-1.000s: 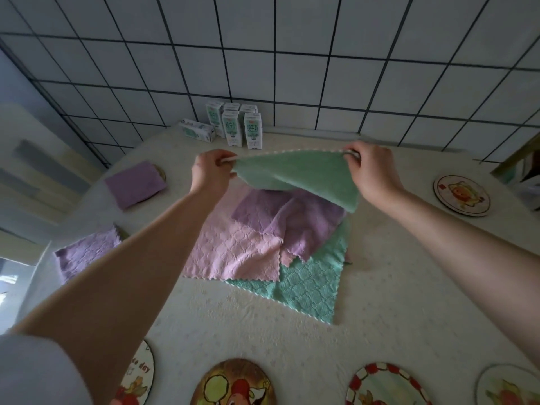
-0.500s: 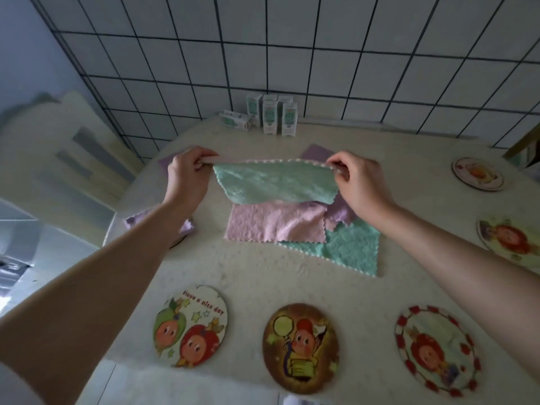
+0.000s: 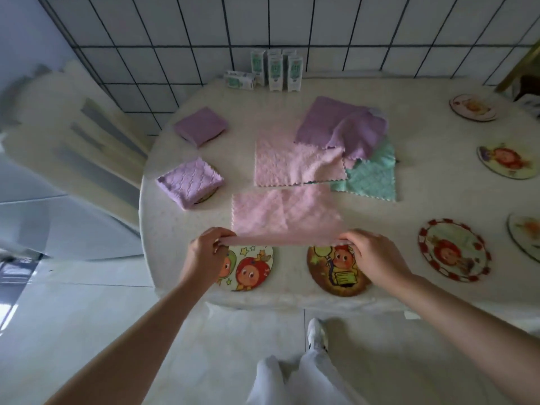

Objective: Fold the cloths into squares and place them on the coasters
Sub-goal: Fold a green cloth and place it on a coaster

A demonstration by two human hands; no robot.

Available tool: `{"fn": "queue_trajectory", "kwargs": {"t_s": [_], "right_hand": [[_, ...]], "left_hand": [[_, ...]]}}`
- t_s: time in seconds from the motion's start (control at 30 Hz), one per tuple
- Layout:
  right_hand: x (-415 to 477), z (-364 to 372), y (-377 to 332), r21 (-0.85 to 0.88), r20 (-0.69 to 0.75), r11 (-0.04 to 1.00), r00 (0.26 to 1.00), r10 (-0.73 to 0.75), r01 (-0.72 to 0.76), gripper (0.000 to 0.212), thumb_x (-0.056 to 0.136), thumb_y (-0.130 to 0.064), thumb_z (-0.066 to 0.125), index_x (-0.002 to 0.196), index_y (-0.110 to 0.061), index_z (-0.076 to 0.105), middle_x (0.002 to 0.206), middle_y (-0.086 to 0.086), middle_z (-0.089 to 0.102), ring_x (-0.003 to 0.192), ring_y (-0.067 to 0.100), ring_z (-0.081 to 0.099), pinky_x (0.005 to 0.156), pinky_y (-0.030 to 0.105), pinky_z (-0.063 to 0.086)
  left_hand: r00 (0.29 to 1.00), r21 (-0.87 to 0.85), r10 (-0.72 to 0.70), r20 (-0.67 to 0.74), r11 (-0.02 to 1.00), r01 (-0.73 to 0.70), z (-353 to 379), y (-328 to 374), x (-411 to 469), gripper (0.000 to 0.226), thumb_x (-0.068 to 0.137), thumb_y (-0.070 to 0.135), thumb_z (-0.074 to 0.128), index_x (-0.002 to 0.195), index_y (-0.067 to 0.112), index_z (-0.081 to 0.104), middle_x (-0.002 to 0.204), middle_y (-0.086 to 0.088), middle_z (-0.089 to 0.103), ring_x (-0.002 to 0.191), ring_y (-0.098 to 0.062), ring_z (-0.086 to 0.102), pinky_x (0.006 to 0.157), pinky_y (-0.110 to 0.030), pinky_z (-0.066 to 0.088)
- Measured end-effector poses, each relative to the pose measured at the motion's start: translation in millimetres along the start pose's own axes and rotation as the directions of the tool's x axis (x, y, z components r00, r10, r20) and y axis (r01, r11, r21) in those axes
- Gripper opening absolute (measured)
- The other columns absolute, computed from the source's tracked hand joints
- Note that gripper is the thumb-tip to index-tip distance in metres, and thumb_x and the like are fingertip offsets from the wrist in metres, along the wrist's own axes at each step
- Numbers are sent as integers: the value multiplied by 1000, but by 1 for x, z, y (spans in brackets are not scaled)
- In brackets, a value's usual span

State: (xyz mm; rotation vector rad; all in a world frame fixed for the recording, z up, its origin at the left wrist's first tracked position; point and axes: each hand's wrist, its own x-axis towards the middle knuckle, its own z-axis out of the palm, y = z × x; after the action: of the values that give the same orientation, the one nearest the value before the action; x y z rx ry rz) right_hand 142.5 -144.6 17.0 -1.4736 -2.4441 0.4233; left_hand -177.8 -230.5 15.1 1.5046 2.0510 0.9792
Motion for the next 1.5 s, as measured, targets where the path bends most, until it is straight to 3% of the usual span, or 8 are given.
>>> {"fn": "queue_trajectory", "kwargs": {"t_s": [0.13, 0.3, 0.4, 0.57, 0.67, 0.8, 1.1, 1.5], "right_hand": [[-38, 8, -6, 13, 36, 1000, 999, 24, -25, 38, 78, 8, 59, 102, -20, 69, 104, -5, 71, 87, 22, 69, 67, 39, 57], [-65, 14, -5, 52, 97, 998, 995, 34, -39, 34, 83, 6, 59, 105, -18, 68, 105, -8, 70, 85, 11, 68, 67, 21, 50], [-61, 18, 1, 134, 152, 985, 985, 88, -108, 29, 84, 0, 60, 100, -23, 67, 95, -13, 69, 62, -1, 60, 58, 14, 44], [-26, 18, 13, 342, 50, 896, 958, 283, -283, 19, 78, -6, 71, 90, -21, 70, 82, -12, 68, 65, 13, 65, 62, 25, 52], [5, 23, 21, 451, 72, 793, 902, 426, -410, 5, 82, -13, 69, 81, -16, 66, 71, -2, 66, 64, 15, 60, 61, 29, 45], [46, 40, 39, 459, 156, 727, 852, 501, -511, 21, 89, -10, 57, 69, -2, 55, 52, 2, 42, 52, 17, 38, 53, 30, 27], [96, 66, 63, 448, 263, 663, 797, 544, -600, 7, 92, -18, 57, 86, -16, 59, 58, -5, 49, 52, 12, 45, 52, 27, 34], [111, 69, 72, 338, 273, 721, 796, 541, -605, 21, 91, -28, 59, 83, -9, 62, 66, -1, 60, 58, 14, 54, 50, 24, 38]], "left_hand": [[995, -37, -93, 29, 995, 94, 8, -13, -40, 35, 75, -16, 59, 92, 12, 73, 81, 8, 66, 70, 2, 58, 62, -3, 41], [988, -45, -132, 80, 990, 136, 13, -22, -72, 28, 77, -9, 66, 91, 14, 73, 80, 18, 65, 74, -5, 64, 64, -4, 41], [974, -25, -174, 146, 983, 180, 13, -32, -70, 27, 79, -1, 68, 89, 23, 73, 86, 10, 70, 83, -11, 65, 70, -17, 46], [933, -182, -319, 164, 920, 346, 12, -26, -35, 31, 80, -3, 66, 78, 28, 70, 77, 4, 70, 71, -9, 62, 61, -10, 46], [888, -268, -427, 171, 847, 459, 20, -27, -8, 8, 84, 6, 65, 78, 8, 70, 71, -12, 65, 65, -22, 59, 63, -34, 52], [823, -315, -539, 178, 761, 567, 38, -32, 31, 9, 84, 9, 65, 79, 15, 70, 83, -18, 69, 75, -32, 65, 73, -54, 55], [761, -223, -629, 159, 728, 648, 62, -40, 80, 5, 87, 12, 66, 83, 14, 69, 72, -7, 67, 57, -20, 54, 57, -33, 49], [793, -32, -594, 132, 797, 603, 70, -48, 101, 15, 90, 27, 61, 89, 14, 67, 84, -4, 69, 69, -21, 65, 58, -30, 54]]}}
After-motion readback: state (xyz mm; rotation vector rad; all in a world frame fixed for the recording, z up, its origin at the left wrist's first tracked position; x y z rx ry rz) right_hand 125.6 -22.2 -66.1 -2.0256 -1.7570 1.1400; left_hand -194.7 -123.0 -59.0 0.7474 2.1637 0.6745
